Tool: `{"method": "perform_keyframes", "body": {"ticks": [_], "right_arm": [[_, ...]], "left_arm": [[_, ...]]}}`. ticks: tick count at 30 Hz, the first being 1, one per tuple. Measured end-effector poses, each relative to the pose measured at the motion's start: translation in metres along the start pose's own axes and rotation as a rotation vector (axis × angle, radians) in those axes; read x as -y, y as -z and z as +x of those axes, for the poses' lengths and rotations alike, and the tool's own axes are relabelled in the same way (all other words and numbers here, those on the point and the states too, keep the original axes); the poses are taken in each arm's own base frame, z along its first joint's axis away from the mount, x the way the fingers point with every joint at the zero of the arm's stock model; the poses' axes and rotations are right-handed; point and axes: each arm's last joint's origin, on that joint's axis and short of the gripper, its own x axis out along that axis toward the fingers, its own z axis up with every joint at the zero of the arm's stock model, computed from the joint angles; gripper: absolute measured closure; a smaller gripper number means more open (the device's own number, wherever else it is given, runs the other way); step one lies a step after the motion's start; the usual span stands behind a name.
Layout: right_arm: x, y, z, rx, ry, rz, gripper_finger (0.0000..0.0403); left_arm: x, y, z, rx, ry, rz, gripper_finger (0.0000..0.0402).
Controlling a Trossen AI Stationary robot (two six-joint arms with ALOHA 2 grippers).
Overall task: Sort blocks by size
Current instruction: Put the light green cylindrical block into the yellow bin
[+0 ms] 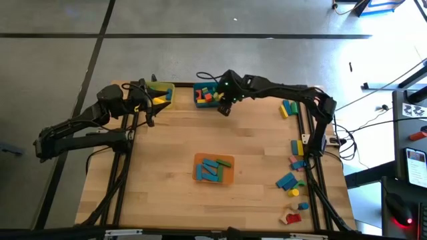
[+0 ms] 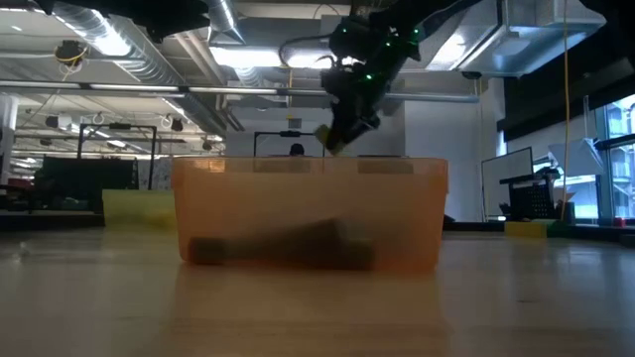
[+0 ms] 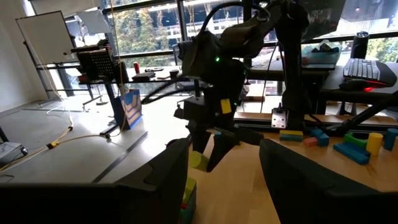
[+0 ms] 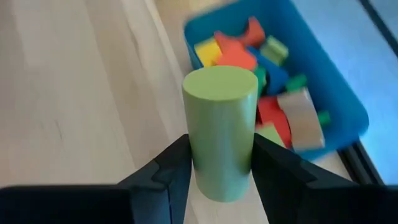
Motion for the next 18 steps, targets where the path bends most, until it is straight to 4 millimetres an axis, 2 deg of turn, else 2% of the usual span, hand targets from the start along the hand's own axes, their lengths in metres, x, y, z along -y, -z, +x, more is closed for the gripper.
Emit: {"method": "perform_keyframes", "body": {"ticks": [4, 10, 18], "right_arm": [[-0.009, -0.009, 0.000, 0.093, -0.024, -0.016, 0.0247], [-0.024, -0.025, 0.012, 0.256, -0.055, -0.045, 0.0247], [-0.037, -0.038, 0.042, 0.441, -0.077, -0.038, 0.0247]], "left_arm": [[0.000, 0.000, 0.000, 0.000, 0.000, 0.000, 0.0219], [0.000, 0.000, 0.000, 0.003, -0.001, 0.000, 0.0219], [0.000, 0.000, 0.000, 0.002, -0.001, 0.001, 0.0219]]}}
